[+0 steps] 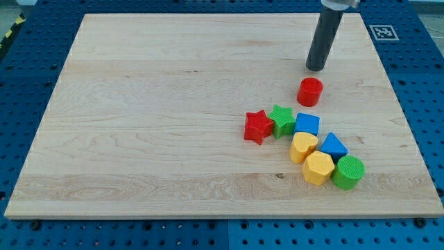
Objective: Place the red circle to the left of the red star
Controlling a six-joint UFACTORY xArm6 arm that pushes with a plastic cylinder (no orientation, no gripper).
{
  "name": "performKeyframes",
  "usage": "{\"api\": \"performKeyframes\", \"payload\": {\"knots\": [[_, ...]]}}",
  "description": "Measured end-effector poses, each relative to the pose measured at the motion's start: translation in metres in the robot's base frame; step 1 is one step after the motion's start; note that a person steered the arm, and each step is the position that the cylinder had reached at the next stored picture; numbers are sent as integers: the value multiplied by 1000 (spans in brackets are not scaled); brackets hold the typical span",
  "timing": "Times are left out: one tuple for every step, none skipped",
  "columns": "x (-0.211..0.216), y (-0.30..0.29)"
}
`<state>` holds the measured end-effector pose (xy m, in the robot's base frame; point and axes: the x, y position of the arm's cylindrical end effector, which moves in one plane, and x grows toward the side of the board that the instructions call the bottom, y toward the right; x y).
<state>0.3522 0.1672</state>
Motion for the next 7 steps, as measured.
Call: {"api": "performKeyframes", "payload": {"knots": [[0,0],[-1,20],[-2,29],[-2,1],[8,48],[62,73],[71,34]]}}
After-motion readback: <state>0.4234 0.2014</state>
